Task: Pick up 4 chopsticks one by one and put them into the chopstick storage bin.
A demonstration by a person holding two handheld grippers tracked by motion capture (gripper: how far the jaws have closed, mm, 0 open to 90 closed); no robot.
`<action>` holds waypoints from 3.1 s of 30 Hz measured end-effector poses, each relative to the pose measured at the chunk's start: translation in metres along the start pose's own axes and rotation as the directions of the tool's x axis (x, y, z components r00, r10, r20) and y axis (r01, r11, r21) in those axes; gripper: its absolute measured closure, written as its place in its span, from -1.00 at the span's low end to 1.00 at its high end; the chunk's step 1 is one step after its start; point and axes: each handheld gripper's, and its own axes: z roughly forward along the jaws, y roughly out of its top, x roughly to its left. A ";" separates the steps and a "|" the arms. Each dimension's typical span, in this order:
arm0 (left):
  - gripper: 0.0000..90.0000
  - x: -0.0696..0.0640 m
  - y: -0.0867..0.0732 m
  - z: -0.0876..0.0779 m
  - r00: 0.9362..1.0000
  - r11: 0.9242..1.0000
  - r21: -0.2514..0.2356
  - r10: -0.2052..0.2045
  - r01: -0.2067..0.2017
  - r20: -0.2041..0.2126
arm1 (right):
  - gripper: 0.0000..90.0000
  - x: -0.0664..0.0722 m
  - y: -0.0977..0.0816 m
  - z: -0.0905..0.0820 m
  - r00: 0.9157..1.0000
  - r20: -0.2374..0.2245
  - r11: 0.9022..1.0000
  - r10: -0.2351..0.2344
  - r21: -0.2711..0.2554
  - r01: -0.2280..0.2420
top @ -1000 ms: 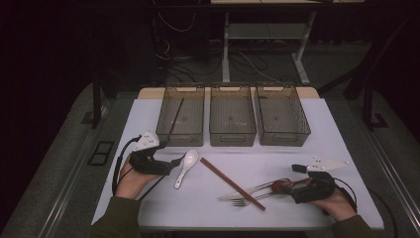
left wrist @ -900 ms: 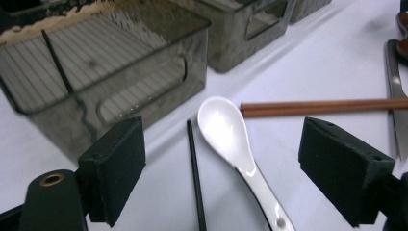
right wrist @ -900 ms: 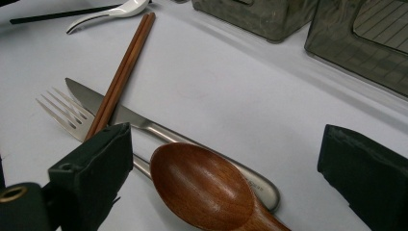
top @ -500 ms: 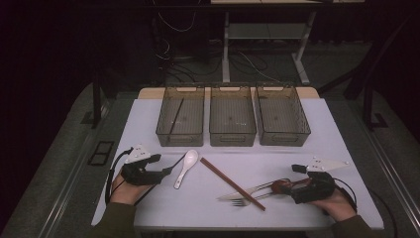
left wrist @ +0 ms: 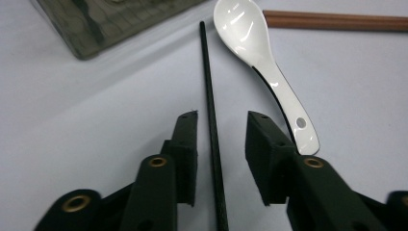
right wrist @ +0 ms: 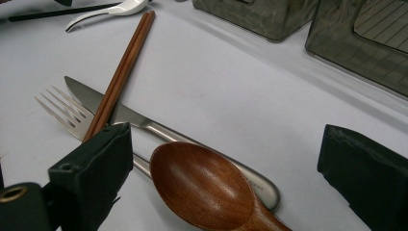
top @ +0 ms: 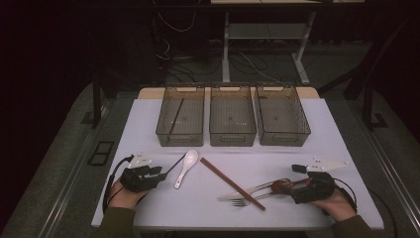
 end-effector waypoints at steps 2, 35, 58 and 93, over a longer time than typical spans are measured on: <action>0.50 0.000 -0.001 0.002 1.000 1.000 0.019 -0.003 0.003 -0.003 | -0.89 0.000 0.000 0.000 1.000 0.000 1.000 0.001 0.002 -0.001; 0.89 0.002 0.000 0.006 1.000 0.995 0.101 -0.011 0.012 -0.009 | -0.89 0.000 0.000 0.000 1.000 -0.001 1.000 -0.001 0.004 0.001; 0.89 0.003 0.005 -0.004 0.999 0.998 0.040 -0.049 0.050 -0.023 | -0.89 0.000 0.000 0.001 1.000 -0.003 1.000 -0.003 0.005 0.003; 0.90 -0.002 0.032 -0.022 0.995 0.991 -0.100 -0.088 0.092 0.037 | -0.89 0.000 0.000 0.001 1.000 -0.001 1.000 0.002 0.006 -0.002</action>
